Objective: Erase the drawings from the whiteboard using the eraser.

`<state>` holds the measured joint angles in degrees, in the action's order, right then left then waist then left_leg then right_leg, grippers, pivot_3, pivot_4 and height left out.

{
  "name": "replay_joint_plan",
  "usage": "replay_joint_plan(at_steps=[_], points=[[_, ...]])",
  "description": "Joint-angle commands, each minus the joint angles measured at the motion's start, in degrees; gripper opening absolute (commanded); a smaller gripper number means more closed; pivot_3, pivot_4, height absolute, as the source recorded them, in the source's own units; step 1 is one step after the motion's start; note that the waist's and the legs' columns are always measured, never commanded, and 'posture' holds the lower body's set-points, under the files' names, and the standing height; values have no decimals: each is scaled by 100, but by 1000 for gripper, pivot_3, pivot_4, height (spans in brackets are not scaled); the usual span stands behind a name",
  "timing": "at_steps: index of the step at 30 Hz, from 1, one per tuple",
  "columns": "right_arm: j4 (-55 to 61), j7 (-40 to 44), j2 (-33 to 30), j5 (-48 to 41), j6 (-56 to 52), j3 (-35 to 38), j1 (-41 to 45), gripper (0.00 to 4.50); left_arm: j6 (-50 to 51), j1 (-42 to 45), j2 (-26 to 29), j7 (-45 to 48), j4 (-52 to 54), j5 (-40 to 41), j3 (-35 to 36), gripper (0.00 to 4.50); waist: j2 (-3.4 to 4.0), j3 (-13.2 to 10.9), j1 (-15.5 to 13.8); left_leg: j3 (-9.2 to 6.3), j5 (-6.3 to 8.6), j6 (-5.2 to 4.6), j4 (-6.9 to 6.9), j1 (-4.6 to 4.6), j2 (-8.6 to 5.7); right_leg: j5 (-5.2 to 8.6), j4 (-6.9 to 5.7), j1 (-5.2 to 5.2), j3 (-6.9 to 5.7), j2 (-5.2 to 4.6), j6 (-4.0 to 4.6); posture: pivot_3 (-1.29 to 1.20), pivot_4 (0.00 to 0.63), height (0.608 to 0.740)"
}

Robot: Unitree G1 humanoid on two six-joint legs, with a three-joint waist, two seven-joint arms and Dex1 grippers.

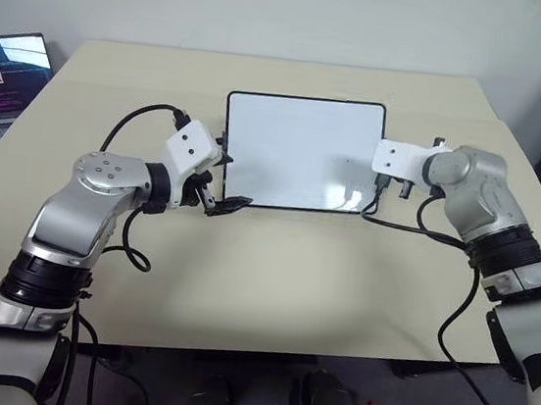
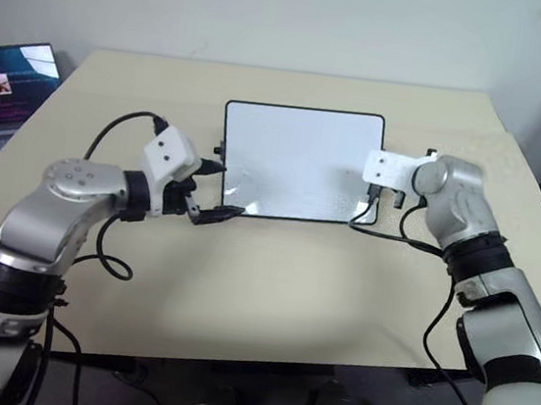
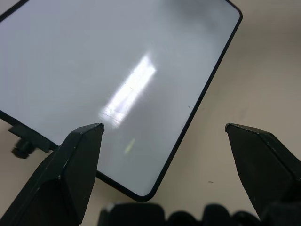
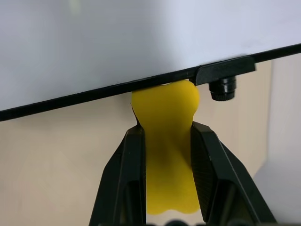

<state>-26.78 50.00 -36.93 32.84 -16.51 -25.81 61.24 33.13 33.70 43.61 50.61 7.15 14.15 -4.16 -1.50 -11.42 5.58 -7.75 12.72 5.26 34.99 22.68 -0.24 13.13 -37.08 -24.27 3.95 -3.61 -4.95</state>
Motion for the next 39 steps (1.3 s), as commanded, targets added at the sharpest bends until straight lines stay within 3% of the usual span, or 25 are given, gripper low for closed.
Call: replay_joint_plan(at_steps=[1,8,14,18,21,25,32,39], points=[[859,262,-324,18,-97,249,-68,961,-31,8,69,-46,262,21,198,4500,0,0,4,-1,0,0,0,3,1,0,2,-1,-1,0,0,0,150,740],[574,63,-845,217,-22,362,-89,961,-111,161,-2,-11,102,-5,122,4500,-1,1,-78,0,1,0,8,4,-2,0,6,6,-2,-1,0,0,150,740],[1176,316,3,-559,-196,647,110,961,-138,173,28,22,57,-17,125,4500,-1,1,44,6,0,-1,8,-5,2,0,0,7,3,1,0,0,150,740],[1229,265,872,-540,-205,279,223,961,-124,156,33,11,83,-19,120,4500,0,1,85,2,0,-1,9,-7,3,-1,-7,7,2,2,0,0,150,740],[965,170,1144,-450,-124,140,284,961,-102,119,47,1,136,-11,125,4500,-1,1,38,-2,0,0,11,-2,1,-1,-5,8,0,2,0,0,150,740],[428,-27,1125,-305,144,-15,312,961,-82,67,78,-11,183,2,168,4500,-3,2,-96,-9,0,0,14,4,-2,-1,0,9,-8,-1,0,0,150,740],[-430,-376,929,40,444,-218,220,961,-95,51,69,-35,167,-14,165,4500,-4,3,-65,-7,0,0,12,0,-1,-1,-1,9,-7,0,1,0,150,740],[-509,-380,585,143,455,-206,35,960,-123,86,39,-31,110,-22,140,4500,-8,5,-97,-9,-4,1,24,-19,-2,-3,-5,33,-7,0,-3,0,150,740]])
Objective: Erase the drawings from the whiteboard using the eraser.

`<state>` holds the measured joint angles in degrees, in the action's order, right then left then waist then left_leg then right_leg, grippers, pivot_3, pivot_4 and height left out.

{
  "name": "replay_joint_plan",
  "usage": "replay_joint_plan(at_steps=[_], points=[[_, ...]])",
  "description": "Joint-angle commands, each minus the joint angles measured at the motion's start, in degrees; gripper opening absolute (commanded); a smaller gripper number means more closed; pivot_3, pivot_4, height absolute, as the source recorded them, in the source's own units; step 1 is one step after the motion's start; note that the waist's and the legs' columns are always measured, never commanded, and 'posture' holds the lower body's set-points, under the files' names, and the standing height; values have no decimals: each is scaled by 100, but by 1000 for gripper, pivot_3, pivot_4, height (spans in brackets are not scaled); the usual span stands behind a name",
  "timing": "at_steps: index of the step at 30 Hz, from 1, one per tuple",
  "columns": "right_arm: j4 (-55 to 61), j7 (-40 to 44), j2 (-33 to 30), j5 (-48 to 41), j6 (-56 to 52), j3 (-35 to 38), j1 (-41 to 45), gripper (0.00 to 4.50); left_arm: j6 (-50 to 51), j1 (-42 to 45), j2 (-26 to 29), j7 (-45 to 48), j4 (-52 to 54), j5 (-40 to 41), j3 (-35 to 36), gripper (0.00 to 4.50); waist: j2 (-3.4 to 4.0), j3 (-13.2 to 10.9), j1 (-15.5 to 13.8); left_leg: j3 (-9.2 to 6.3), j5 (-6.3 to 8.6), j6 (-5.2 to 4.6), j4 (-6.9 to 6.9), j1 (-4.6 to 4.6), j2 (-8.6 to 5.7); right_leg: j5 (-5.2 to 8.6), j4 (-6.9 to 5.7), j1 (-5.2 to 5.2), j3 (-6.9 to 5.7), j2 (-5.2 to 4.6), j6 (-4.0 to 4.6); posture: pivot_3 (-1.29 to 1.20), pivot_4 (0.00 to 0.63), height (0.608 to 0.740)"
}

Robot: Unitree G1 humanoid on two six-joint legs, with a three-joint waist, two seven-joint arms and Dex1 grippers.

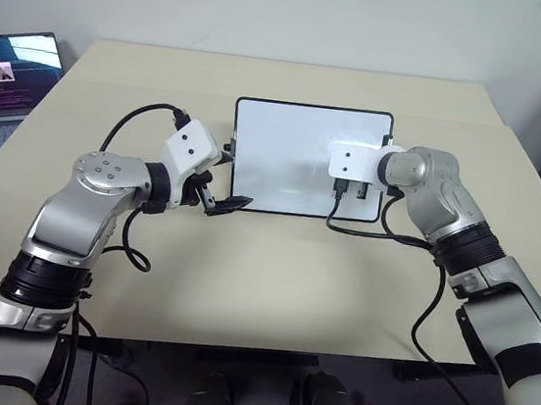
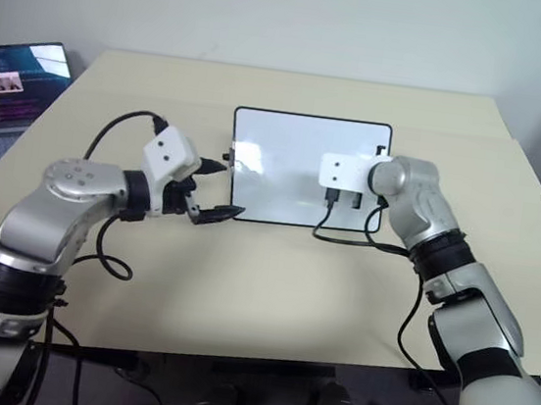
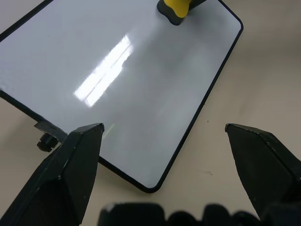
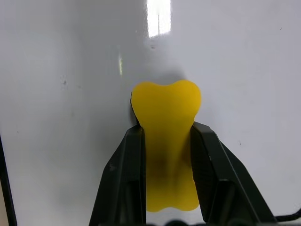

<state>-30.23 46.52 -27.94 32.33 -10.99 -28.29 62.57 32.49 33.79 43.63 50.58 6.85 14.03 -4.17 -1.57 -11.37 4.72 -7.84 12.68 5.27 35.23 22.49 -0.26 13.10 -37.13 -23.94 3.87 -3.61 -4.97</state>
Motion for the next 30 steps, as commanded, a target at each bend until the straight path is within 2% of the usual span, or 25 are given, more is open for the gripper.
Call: replay_joint_plan(at_steps=[1,10,15,18,22,26,30], points=[[-169,-22,-385,218,-96,44,-128,960,-60,86,32,-24,137,-6,139,4500,0,0,-18,-1,0,0,8,-1,-1,-2,0,6,-1,0,-3,0,150,740],[-144,45,-876,206,-60,94,-343,960,-68,121,49,12,113,-8,130,4500,-1,0,5,1,1,-3,47,-60,-2,3,1,76,4,1,-32,0,150,740],[283,283,-830,-251,-214,472,-393,960,-68,150,46,33,101,-6,114,4500,0,0,10,2,1,-3,50,-59,-1,-1,0,75,6,2,-34,0,150,740],[991,711,-744,-872,-555,917,-471,960,-72,177,46,47,88,-6,106,4500,2,-2,21,1,2,-4,47,-54,0,-1,2,69,6,2,-32,0,150,740],[2018,1095,-975,-1640,-1355,1705,-684,960,-51,170,45,60,120,44,144,4500,5,-4,17,0,7,-8,45,-44,0,-7,5,62,5,2,-21,0,150,740],[2147,650,-1494,-1946,-2315,2795,-1174,960,-12,157,-54,143,188,158,61,4500,1,-2,-94,-3,14,-12,46,-33,-2,-9,16,62,1,1,-17,0,150,740],[2210,220,-1603,-2283,-3029,3467,-1598,960,12,199,-229,286,230,235,-136,4500,1,-2,-193,0,18,-15,49,-25,-3,-9,23,61,-1,-1,-14,0,150,740]])
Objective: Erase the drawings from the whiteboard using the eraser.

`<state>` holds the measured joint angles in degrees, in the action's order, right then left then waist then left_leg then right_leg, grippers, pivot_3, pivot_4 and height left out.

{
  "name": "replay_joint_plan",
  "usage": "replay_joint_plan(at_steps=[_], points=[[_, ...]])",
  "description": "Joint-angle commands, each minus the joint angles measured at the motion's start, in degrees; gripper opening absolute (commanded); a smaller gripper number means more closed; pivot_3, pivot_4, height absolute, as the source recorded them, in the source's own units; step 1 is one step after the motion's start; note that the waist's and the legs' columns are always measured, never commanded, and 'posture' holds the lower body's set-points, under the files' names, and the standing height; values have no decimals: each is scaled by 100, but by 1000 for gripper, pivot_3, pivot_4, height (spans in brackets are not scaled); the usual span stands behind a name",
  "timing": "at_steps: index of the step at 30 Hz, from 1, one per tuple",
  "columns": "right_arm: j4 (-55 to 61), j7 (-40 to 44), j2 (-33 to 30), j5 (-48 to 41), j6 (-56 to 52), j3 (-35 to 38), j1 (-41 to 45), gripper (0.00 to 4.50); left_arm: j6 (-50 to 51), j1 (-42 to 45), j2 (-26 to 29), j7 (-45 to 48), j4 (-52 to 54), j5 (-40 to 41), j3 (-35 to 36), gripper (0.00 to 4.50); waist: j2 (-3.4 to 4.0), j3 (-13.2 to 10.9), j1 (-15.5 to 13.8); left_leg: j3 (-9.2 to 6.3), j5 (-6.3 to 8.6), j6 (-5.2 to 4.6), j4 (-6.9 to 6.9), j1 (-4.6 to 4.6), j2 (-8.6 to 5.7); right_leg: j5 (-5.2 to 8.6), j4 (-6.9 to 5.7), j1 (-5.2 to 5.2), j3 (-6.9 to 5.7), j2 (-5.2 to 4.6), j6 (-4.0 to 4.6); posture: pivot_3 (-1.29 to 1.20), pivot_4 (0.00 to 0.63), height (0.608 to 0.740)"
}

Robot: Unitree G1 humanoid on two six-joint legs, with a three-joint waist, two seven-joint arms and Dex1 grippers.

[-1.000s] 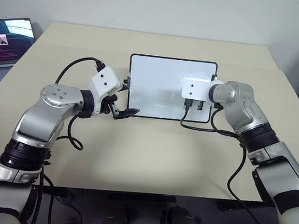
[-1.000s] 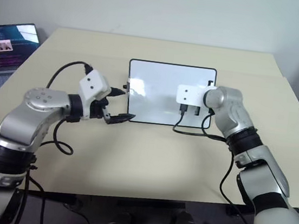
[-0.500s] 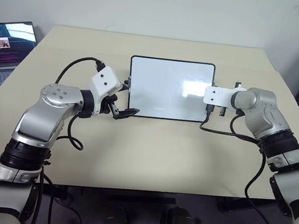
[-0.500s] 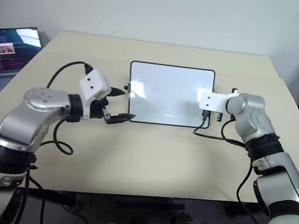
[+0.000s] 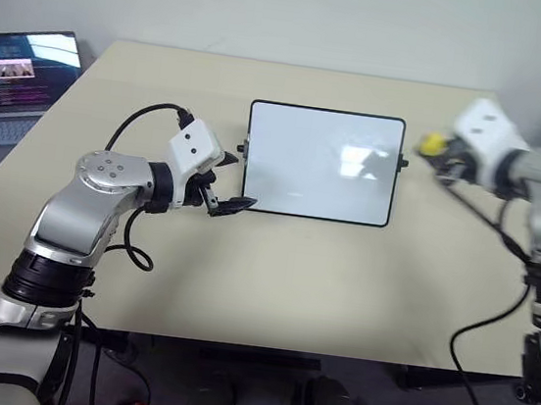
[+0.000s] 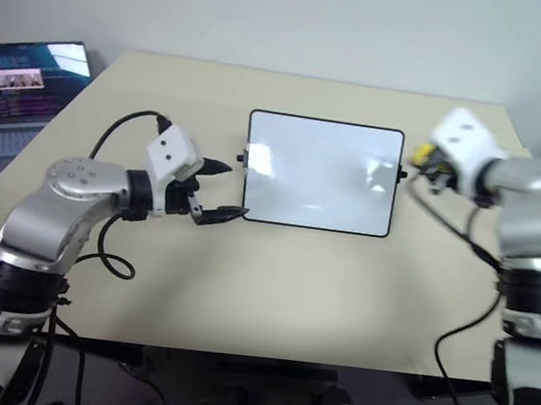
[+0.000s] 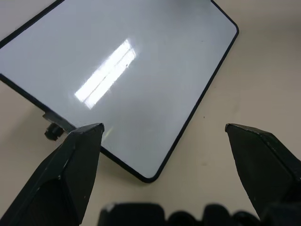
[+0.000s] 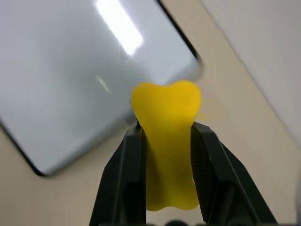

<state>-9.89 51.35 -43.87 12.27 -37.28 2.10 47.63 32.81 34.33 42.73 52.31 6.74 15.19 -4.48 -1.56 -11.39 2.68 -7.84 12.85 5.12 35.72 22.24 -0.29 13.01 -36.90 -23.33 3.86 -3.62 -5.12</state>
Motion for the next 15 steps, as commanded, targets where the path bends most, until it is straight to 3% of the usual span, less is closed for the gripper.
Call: replay_joint_plan(at_steps=[1,7,15], points=[[151,-378,-3,-355,-554,578,-197,960,-15,164,-220,135,250,123,-175,4500,1,0,18,4,0,0,0,-3,0,1,-2,0,4,0,0,0,150,740],[125,-958,257,-960,-1503,1319,-979,960,82,380,-816,320,386,220,-670,4500,3,-1,71,11,0,-1,1,-10,2,1,-4,2,11,1,0,0,150,740],[-427,-1703,516,-1260,-1683,1386,-1398,960,76,458,-980,539,321,198,-903,4500,5,-1,117,19,-1,-1,2,-16,1,11,-7,3,19,1,-17,0,150,740]])
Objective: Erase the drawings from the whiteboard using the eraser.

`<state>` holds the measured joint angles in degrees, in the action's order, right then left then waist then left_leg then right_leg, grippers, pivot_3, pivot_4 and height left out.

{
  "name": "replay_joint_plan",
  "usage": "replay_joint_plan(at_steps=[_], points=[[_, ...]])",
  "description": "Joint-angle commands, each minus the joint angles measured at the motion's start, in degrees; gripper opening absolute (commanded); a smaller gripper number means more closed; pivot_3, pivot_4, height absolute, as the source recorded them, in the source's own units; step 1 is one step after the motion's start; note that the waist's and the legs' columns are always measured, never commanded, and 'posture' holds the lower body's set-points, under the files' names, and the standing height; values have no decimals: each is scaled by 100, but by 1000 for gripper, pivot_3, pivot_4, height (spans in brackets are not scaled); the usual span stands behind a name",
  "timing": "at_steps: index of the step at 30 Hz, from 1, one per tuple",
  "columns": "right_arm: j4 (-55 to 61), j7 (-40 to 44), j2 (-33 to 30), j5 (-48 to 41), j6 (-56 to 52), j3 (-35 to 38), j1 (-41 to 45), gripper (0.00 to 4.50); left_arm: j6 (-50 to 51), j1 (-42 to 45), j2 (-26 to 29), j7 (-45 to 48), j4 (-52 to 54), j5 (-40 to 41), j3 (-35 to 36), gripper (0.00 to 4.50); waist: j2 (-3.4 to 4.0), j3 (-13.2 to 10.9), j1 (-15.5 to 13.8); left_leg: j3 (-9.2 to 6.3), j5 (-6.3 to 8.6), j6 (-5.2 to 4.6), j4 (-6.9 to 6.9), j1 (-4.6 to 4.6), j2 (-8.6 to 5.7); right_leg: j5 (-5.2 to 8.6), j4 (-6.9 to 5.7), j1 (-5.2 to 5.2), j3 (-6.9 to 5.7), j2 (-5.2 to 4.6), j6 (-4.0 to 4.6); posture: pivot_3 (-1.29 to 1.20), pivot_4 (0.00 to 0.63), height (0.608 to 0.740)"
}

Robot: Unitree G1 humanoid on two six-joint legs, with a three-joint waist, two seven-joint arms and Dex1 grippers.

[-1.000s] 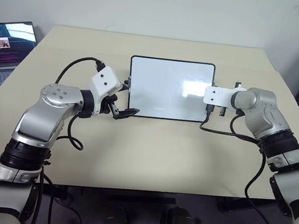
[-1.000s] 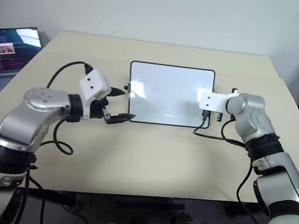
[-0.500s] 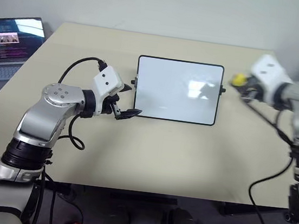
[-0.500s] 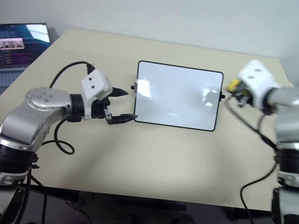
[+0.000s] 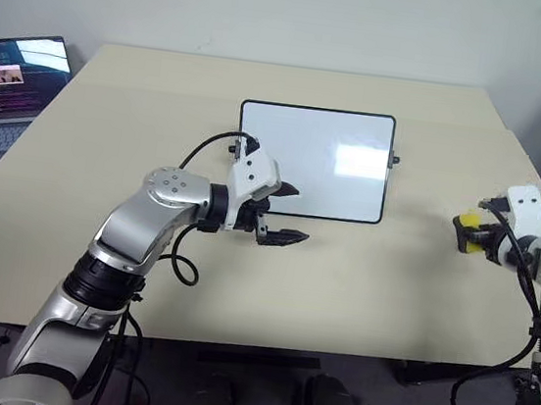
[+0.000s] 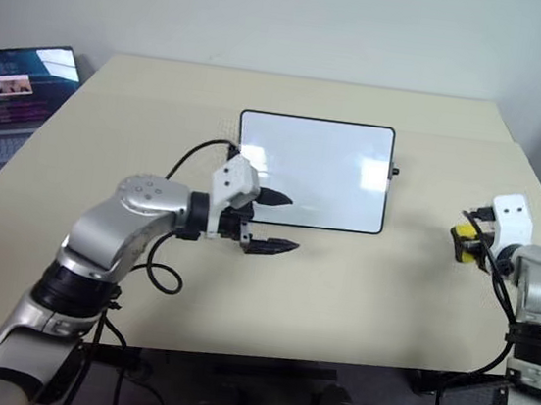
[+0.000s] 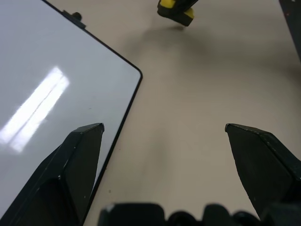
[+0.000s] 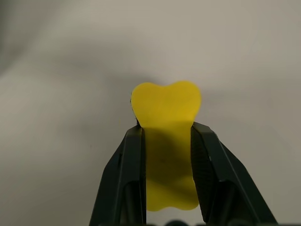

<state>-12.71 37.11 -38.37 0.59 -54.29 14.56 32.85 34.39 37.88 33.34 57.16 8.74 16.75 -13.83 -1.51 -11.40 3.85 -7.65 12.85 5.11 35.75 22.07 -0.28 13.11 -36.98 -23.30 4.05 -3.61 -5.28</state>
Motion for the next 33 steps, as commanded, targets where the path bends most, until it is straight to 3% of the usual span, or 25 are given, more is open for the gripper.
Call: replay_joint_plan(at_steps=[1,9,23,27,33], points=[[-237,-363,-29,-104,27,124,91,960,-89,114,-49,56,101,40,34,4500,0,0,-3,-1,0,0,1,0,0,0,0,1,0,0,0,0,150,740],[-665,-748,-112,-363,104,157,202,960,-166,133,-105,120,-10,-20,5,4500,-2,1,-34,-3,0,0,5,-2,-1,3,2,9,-1,0,-6,0,150,740],[-1779,-203,-937,-479,748,-229,344,960,-329,182,-156,112,-178,-103,3,4500,-2,1,-55,-2,0,0,5,-1,-1,5,6,9,-1,0,-10,0,150,740],[-2021,-22,-960,-570,822,-278,475,2179,-328,182,-163,112,-180,-115,12,4500,-2,0,-53,-2,0,0,5,-1,-1,6,6,9,-1,0,-10,0,150,740],[-1996,12,-1026,-632,916,-298,572,4347,-331,170,-137,92,-191,-142,58,4500,0,-1,-25,-1,0,0,3,-1,-1,6,7,8,0,0,-11,0,150,740]])
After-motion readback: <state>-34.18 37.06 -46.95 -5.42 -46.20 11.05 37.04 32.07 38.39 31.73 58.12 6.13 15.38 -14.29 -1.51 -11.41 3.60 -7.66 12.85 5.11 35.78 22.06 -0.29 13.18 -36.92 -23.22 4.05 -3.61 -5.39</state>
